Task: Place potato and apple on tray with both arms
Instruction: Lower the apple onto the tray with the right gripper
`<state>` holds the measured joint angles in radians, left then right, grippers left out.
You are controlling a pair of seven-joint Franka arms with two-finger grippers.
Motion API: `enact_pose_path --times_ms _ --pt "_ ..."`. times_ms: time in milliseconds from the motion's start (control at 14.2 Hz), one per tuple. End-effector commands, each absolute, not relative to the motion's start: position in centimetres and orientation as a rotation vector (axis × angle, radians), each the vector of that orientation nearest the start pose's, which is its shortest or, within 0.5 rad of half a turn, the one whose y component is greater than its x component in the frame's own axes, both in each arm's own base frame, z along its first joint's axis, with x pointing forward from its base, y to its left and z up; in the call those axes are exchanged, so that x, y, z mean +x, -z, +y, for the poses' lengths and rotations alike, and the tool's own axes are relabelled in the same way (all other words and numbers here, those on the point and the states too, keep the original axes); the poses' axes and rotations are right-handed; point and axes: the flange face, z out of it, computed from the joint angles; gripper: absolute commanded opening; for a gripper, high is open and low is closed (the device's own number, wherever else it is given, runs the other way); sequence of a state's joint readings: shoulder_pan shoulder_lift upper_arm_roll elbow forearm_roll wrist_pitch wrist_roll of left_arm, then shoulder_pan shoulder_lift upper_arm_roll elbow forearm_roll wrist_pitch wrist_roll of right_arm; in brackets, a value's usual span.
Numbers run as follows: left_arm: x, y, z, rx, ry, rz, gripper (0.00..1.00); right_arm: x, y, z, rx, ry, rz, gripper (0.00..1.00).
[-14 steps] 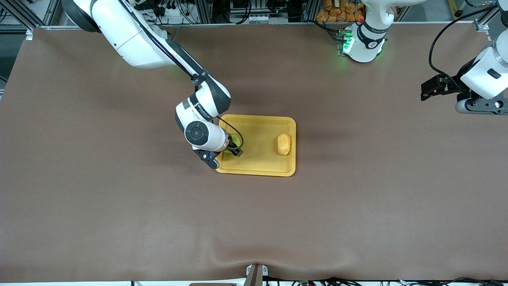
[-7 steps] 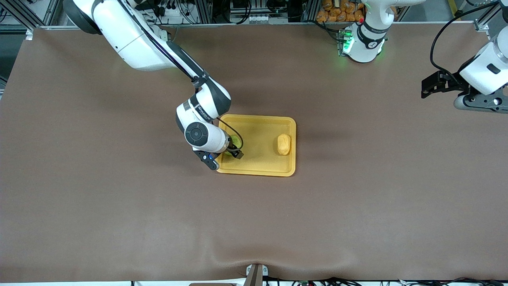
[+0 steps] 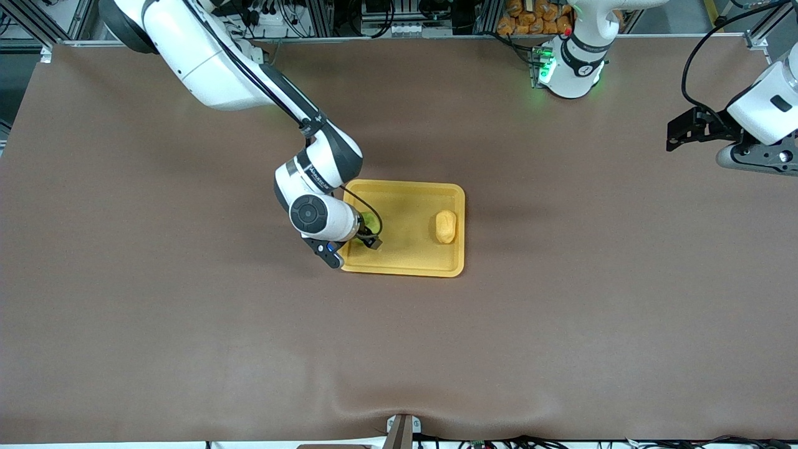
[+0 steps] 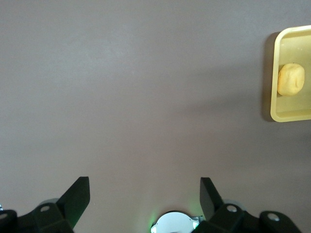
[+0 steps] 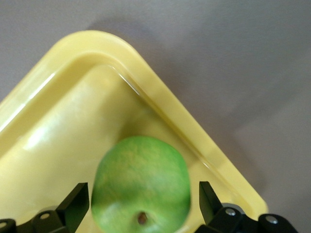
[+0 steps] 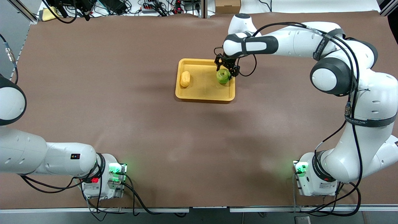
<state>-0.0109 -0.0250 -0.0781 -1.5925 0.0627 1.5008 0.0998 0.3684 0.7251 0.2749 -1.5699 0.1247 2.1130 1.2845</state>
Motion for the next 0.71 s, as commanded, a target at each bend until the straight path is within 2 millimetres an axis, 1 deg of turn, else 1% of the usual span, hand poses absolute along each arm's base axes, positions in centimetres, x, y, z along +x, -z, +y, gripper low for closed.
enact_pose_path --times_ms 0,212,353,494,635 --pt "53.2 -63.0 -3.9 -3.074 -0.103 0.306 1.0 57.3 -24.2 38.9 -2.865 -0.546 1.176 1.0" --pt "53.4 -62.6 -4.1 -3.074 -0.113 0.308 1.0 58.9 -26.9 38.5 -2.846 -0.547 1.179 1.0" --pt "53.6 -62.1 -4.5 -3.097 -0.125 0.305 1.0 59.5 -28.1 38.0 -2.833 -0.542 1.187 1.0" --pt "53.6 -62.1 -4.4 -3.105 -0.127 0.302 1.0 60.0 -29.9 37.3 -2.826 -0.499 1.171 1.0" --pt "53.7 -62.1 -4.5 -3.105 -0.123 0.307 1.0 60.7 -32.8 35.5 -2.81 -0.445 1.149 1.0"
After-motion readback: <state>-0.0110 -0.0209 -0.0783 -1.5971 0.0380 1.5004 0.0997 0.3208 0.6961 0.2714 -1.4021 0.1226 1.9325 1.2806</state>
